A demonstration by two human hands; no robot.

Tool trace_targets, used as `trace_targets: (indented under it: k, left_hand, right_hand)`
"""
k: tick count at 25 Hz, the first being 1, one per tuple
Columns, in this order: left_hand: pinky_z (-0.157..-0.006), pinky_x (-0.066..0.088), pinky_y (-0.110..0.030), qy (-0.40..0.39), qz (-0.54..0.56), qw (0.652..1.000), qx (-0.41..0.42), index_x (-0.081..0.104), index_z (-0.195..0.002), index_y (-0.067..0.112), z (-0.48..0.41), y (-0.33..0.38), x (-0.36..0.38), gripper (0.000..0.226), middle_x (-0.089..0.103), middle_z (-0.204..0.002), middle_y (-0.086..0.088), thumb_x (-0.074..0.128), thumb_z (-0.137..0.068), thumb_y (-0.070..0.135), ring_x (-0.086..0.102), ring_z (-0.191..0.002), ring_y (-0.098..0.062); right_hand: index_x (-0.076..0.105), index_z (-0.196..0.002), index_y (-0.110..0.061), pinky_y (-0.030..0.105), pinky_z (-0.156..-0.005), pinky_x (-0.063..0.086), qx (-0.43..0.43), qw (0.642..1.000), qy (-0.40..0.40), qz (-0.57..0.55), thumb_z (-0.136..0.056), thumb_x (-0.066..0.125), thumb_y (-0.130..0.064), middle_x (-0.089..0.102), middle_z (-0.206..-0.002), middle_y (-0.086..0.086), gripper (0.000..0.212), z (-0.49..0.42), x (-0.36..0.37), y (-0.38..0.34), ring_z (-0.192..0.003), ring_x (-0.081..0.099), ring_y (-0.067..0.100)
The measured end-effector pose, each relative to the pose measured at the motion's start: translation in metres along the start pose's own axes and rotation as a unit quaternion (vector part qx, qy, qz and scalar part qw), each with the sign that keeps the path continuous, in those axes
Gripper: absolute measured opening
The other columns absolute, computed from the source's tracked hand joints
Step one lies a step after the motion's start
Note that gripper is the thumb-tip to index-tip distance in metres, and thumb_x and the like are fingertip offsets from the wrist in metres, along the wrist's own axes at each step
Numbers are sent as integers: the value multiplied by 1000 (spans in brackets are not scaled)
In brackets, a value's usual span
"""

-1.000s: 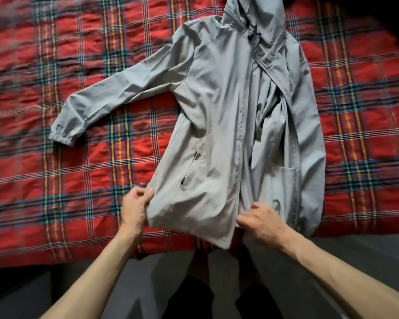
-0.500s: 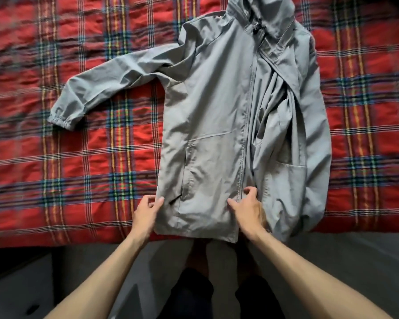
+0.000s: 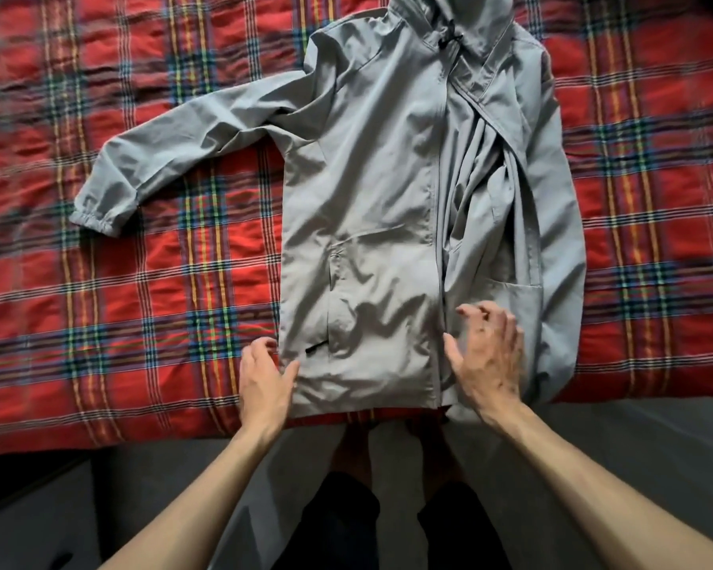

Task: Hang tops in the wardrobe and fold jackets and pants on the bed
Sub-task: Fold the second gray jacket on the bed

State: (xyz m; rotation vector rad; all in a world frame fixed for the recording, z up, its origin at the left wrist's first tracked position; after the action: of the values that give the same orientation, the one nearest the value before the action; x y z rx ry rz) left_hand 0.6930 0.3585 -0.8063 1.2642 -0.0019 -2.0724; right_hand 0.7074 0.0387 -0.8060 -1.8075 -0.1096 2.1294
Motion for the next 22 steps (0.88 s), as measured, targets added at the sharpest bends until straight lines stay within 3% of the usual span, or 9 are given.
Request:
trace_targets:
  k: [2,4,8,10,12,15,17,19,22]
  left_hand:
    - [-93,43,-37,44,-29,994,91,54,-119,10,-10,24,-2,41,53,-115,-8,74,-84,18,50,-106,-24]
    - [-87,47,-33,-1,20,984,175,59,-109,15,-17,63,6,28,58,-105,-1,72,-84,15,56,-94,-19]
    - [-71,53,-28,-179,139,955,192,66,-93,21,-19,142,35,10,69,-87,5,71,-86,17,65,-76,-13]
    - [-69,51,-26,-235,177,941,167,67,-92,24,-18,171,49,7,70,-88,7,70,-88,20,65,-77,-9]
    - [-77,51,-27,-258,204,931,159,67,-97,24,-16,195,58,10,71,-93,7,70,-88,25,65,-84,-7]
    - [-90,52,-31,-295,233,918,126,62,-109,21,-12,234,74,27,67,-105,2,72,-87,33,64,-100,-14]
    - [-94,50,-34,-276,167,936,143,60,-117,21,-12,261,85,40,65,-111,2,72,-85,41,61,-105,-15]
    - [-96,47,-37,-217,73,955,186,58,-121,20,-11,287,94,45,61,-117,0,69,-85,45,58,-108,-18]
    - [-95,44,-38,-134,7,966,219,56,-120,19,-9,329,108,39,56,-118,-3,62,-89,44,56,-110,-23]
  right_hand:
    - [49,-127,-13,47,-91,37,81,996,29,16,-76,74,-38,44,-125,16,62,-8,-9,20,-109,42,35]
    - [47,-128,-12,49,-90,39,156,987,1,26,-77,73,-40,46,-123,17,63,-13,-10,39,-108,45,37]
    - [63,-100,-18,37,-78,45,272,953,-105,-88,-89,64,-34,68,-101,10,19,-25,-10,61,-97,61,34]
    - [62,-88,-19,35,-70,45,201,959,-80,-183,-89,66,-30,68,-85,4,12,-28,-24,63,-83,62,28]
    - [61,-84,-19,37,-73,45,28,979,-40,-199,-89,64,-32,64,-79,-1,14,-28,-42,55,-76,59,23]
    - [66,-84,-19,36,-85,43,-143,975,-56,-162,-88,56,-41,64,-86,-5,24,-40,-60,52,-85,60,17]
    - [66,-98,-15,35,-88,43,9,985,-10,-171,-87,60,-37,61,-102,1,25,-70,-60,88,-97,57,21]
    - [57,-120,-13,38,-90,44,235,954,-40,-181,-84,70,-34,56,-119,10,44,-97,-52,133,-108,55,29]
    - [61,-105,-16,34,-74,43,290,902,-192,-257,-85,70,-28,68,-104,10,25,-120,-27,142,-97,62,31]
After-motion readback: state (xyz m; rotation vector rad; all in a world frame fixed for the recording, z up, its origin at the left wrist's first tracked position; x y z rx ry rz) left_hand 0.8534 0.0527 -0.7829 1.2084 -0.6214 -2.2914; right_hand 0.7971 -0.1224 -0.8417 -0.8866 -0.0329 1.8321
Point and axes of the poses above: each hand's wrist, its own z-axis away from the middle knuckle, its own x-axis out of the palm, y = z × x, the point moved 3 cm from there along -z, towards the middle knuckle
